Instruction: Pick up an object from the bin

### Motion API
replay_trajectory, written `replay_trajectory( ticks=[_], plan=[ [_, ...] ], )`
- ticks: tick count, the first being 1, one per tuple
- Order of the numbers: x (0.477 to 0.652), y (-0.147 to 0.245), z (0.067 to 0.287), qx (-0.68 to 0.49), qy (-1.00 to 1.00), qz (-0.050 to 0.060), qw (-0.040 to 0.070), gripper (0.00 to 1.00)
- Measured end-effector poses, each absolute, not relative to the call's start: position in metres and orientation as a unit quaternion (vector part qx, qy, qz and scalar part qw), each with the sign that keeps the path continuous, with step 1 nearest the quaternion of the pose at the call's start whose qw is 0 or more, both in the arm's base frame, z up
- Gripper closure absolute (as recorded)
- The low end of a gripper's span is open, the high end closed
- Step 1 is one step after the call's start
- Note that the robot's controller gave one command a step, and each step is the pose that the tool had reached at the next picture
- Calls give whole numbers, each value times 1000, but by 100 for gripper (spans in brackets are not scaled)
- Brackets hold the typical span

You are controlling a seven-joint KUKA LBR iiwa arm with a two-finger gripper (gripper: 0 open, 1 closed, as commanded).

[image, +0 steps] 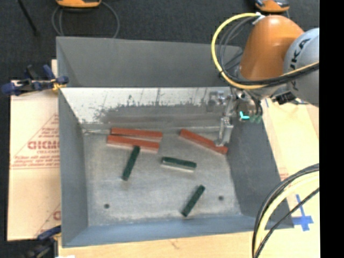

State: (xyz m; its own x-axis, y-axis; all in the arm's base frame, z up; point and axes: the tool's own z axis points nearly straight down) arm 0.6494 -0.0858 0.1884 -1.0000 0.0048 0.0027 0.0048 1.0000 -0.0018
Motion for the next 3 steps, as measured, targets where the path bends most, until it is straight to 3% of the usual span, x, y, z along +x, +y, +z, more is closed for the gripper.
replay_trajectory(
  ticks=[1,2,3],
  plan=[
    [644,-110,69,98,-995,2,-1,0],
    [636,-146,110,147,-989,3,-4,0],
    [639,-98,102,66,-998,-1,-2,0]
  ],
)
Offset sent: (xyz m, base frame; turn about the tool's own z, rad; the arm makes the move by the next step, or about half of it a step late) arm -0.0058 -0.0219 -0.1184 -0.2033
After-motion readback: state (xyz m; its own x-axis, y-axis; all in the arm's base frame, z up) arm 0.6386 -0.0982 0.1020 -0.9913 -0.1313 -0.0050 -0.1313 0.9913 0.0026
